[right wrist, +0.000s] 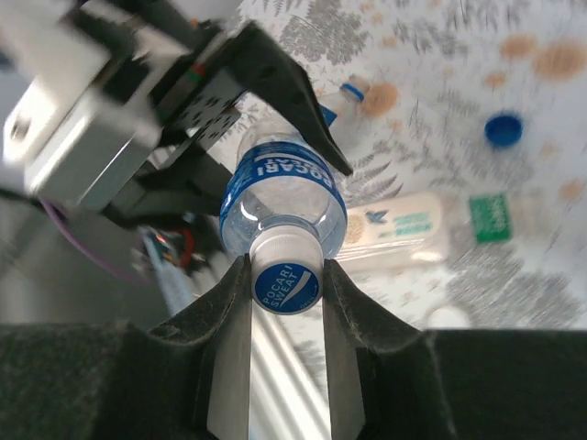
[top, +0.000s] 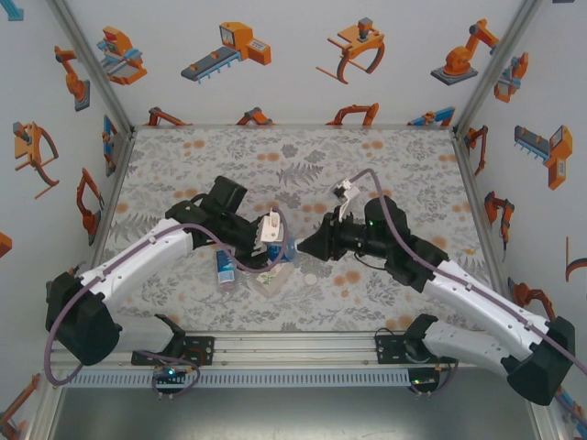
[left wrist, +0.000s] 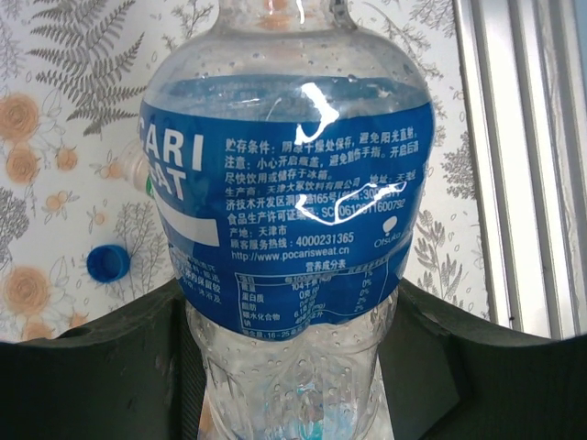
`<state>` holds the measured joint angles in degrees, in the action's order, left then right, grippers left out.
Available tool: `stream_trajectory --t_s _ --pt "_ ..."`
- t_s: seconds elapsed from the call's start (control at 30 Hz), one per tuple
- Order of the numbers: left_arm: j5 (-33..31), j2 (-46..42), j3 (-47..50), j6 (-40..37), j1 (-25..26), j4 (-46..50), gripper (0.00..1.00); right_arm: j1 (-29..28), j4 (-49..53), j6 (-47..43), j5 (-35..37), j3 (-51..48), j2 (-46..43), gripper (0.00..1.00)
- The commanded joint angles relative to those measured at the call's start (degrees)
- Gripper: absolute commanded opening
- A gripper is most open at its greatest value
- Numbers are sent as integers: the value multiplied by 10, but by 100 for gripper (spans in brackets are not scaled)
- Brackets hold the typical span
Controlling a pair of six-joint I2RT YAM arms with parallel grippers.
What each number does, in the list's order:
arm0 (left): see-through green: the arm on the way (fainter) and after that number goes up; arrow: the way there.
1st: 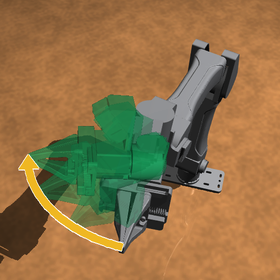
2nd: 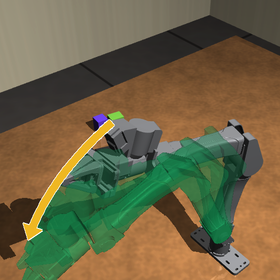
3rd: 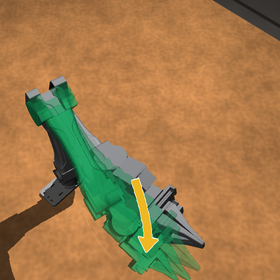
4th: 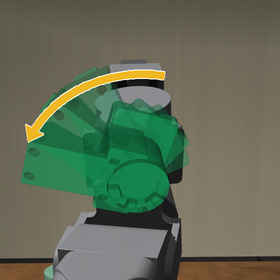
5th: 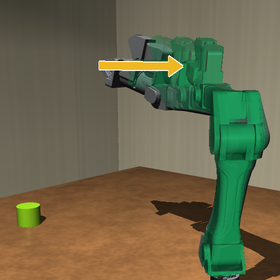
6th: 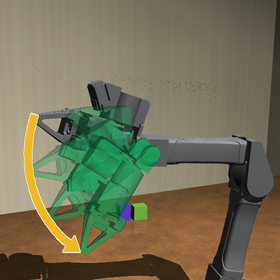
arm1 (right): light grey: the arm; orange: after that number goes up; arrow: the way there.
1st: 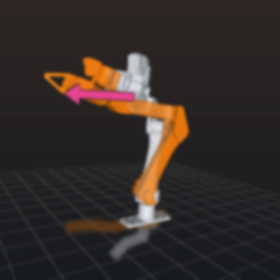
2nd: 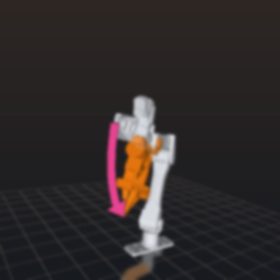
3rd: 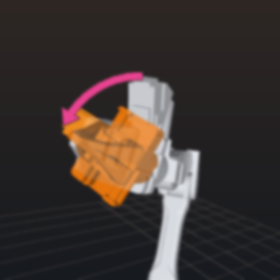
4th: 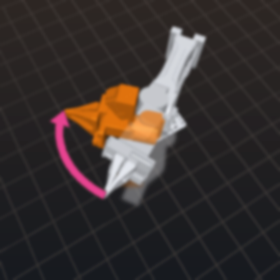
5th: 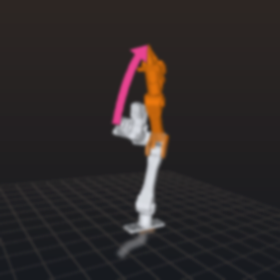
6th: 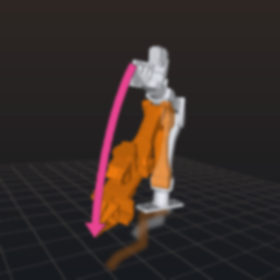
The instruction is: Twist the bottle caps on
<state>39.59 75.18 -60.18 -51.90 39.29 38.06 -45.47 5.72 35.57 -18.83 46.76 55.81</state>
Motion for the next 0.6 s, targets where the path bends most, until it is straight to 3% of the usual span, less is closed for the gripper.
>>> stream_trajectory --t_s 0.0,0.13,0.33,0.47,0.57 --pt "35 -1 -41 -4 10 13 0 0 83 343 104 18 23 0" --pt "29 -1 -53 3 11 20 0 0 43 432 75 6 39 0" --pt "4 -5 -53 -7 11 25 0 0 45 390 98 18 26 2" --pt "3 -12 -37 -14 11 17 0 1 43 256 106 38 1 36" --pt "3 -21 -19 -14 11 1 0 2 47 122 99 52 -21 55"
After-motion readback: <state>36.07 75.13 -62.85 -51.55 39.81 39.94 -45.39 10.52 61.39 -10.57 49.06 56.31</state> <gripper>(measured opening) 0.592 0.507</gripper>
